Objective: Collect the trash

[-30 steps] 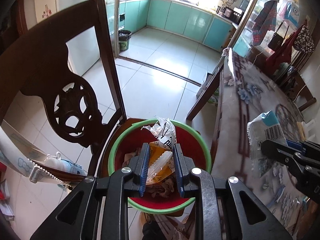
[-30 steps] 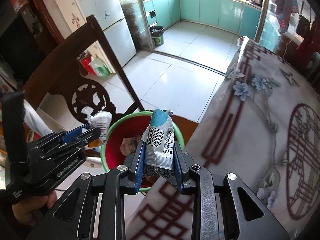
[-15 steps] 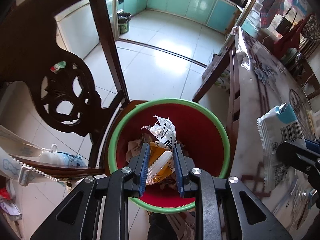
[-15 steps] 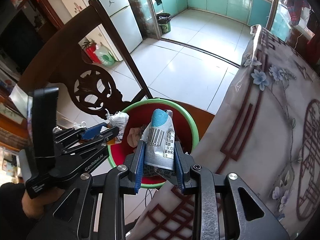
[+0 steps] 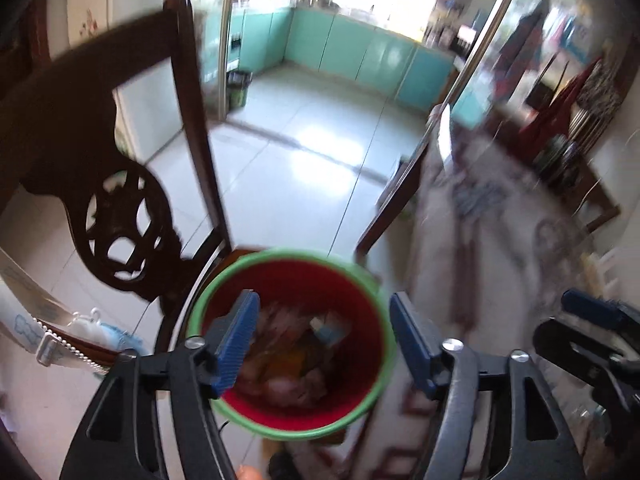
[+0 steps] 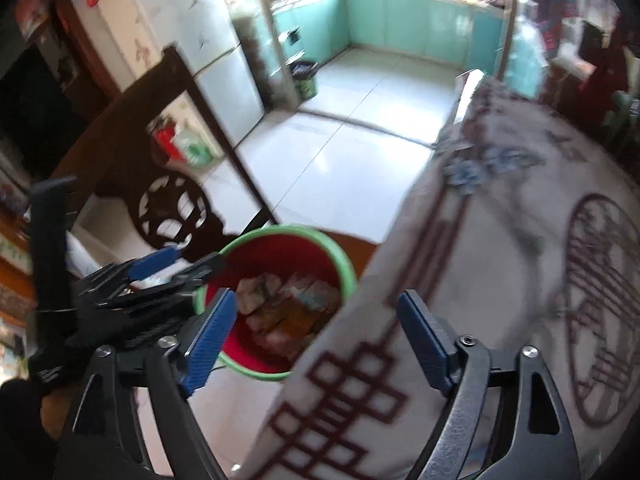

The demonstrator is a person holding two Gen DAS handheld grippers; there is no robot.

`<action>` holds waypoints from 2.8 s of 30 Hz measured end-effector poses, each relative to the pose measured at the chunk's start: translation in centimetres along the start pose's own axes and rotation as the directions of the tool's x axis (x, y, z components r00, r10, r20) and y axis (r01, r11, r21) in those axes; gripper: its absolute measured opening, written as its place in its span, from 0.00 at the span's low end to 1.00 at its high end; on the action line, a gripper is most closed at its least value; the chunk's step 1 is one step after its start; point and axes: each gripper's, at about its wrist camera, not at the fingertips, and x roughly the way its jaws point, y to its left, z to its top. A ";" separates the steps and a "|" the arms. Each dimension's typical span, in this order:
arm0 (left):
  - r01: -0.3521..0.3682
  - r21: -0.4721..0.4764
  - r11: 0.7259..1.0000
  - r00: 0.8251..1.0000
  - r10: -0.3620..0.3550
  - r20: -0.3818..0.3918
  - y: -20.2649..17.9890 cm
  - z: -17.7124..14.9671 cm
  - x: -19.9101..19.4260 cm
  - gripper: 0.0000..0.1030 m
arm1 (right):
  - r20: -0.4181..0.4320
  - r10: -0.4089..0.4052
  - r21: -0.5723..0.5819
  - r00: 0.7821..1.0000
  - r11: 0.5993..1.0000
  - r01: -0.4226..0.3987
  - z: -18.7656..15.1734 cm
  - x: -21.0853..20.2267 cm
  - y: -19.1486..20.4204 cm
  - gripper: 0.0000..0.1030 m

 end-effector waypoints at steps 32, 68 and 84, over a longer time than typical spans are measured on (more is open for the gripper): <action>-0.071 0.116 0.991 0.834 -0.005 0.552 -26.2 -8.3 -22.0 0.88 | 0.434 -0.200 0.126 0.879 0.979 0.161 -8.8 -23.7 -16.6 0.99; -0.065 0.123 0.990 0.858 -0.007 0.513 -26.1 -7.4 -20.9 0.88 | 0.438 -0.191 0.126 0.878 0.981 0.150 -8.6 -23.9 -18.2 0.99; -0.056 0.124 0.991 0.864 -0.015 0.503 -25.7 -7.0 -20.2 0.88 | 0.439 -0.191 0.128 0.878 0.980 0.149 -8.6 -23.8 -18.1 0.99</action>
